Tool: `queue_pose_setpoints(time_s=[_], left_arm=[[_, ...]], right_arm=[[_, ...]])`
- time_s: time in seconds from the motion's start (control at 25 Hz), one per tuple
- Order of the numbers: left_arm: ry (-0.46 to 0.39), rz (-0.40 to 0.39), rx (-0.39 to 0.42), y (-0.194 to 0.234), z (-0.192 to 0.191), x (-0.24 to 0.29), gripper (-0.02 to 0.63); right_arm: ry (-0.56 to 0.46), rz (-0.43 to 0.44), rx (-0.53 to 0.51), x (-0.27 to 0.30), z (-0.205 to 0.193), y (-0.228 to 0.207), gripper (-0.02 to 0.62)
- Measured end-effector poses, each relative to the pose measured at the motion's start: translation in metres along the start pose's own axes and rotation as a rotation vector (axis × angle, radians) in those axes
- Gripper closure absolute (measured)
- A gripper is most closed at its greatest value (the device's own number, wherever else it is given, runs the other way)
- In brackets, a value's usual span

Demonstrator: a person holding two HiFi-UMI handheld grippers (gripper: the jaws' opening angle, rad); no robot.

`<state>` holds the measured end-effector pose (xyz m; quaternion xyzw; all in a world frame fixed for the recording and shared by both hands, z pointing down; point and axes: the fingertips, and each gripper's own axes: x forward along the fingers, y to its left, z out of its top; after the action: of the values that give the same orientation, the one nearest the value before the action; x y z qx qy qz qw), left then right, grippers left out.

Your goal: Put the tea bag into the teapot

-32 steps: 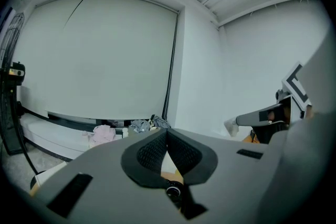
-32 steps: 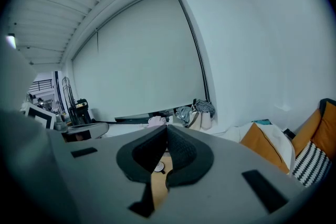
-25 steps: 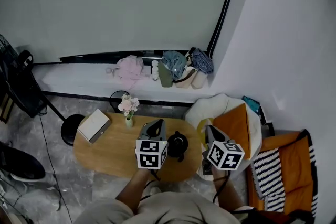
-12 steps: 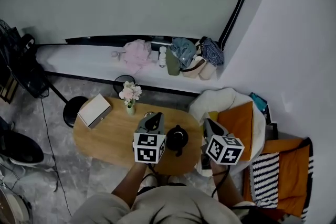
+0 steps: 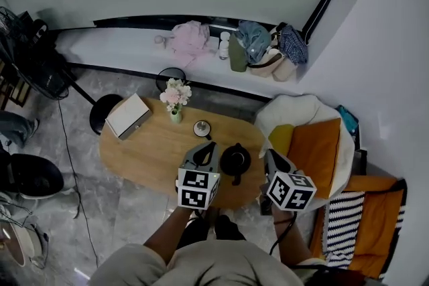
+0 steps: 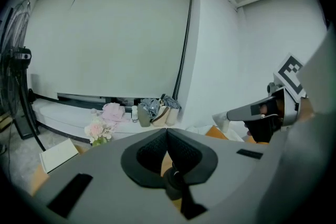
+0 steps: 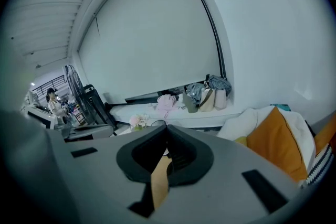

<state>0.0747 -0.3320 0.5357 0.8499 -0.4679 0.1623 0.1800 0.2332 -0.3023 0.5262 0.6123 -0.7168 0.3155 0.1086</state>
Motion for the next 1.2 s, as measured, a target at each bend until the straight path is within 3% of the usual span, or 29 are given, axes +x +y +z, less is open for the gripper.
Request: queue_pose_setpoints(time_s=[0.36, 0.56, 0.92, 1.2], left_arm=[[0.149, 0.031, -0.063, 0.005, -0.094, -0.002, 0.589], [0.207, 0.032, -0.085, 0.004, -0.128, -0.002, 0.589], [0.235, 0.026, -0.073, 0.003, -0.142, 0.012, 0.589], [0.195, 0.03, -0.037, 0.015, -0.129, 0.041, 0.589]], right_arm=[[0.16, 0.004, 0.052, 0.017, -0.089, -0.011, 0.561], [0.216, -0.002, 0.062, 0.02, -0.117, -0.018, 0.561], [0.246, 0.013, 0.062, 0.042, -0.13, -0.021, 0.561], [0.24, 0.036, 0.047, 0.069, -0.127, -0.018, 0.561]])
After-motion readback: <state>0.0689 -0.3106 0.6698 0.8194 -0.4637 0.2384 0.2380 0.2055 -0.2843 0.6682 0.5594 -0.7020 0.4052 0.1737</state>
